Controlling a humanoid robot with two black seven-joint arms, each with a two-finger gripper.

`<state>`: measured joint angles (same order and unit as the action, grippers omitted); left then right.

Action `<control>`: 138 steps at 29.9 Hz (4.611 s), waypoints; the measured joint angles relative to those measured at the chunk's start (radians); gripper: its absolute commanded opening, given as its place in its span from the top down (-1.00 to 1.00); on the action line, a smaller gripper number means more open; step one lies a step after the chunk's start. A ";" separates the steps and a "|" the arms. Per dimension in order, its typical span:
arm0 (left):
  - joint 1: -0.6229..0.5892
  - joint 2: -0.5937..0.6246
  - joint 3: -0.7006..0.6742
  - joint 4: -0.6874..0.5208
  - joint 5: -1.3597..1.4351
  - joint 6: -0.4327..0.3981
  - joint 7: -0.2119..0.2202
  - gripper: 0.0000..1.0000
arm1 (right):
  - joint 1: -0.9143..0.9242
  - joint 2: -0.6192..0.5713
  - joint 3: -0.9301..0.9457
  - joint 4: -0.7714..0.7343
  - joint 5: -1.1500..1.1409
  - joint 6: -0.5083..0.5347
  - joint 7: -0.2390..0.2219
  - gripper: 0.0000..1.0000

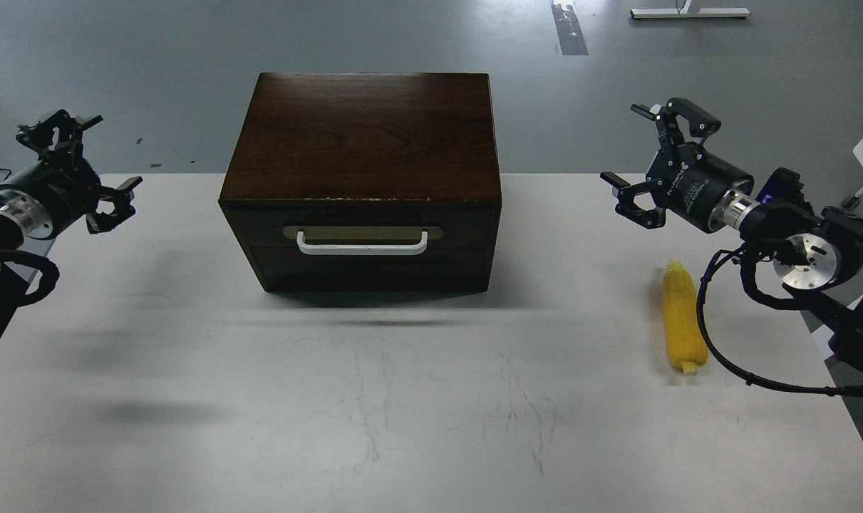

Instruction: Put corn in drawer with both arms

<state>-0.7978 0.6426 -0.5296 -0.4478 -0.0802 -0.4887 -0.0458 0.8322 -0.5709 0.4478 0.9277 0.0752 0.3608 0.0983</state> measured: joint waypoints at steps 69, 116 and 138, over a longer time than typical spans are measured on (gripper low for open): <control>-0.042 0.062 0.010 -0.034 0.215 0.000 -0.304 -0.97 | 0.025 0.011 0.002 -0.015 -0.008 -0.017 0.011 -1.00; -0.223 0.523 0.172 -1.274 1.179 0.075 -0.443 -0.97 | -0.021 -0.010 -0.004 -0.017 -0.008 -0.017 0.014 -1.00; -0.180 0.390 0.223 -1.311 1.790 0.369 -0.443 -0.97 | -0.040 -0.012 -0.006 -0.017 -0.008 -0.017 0.014 -1.00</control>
<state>-0.9783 1.0322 -0.3070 -1.7584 1.7100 -0.1194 -0.4888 0.7924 -0.5829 0.4420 0.9112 0.0675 0.3436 0.1121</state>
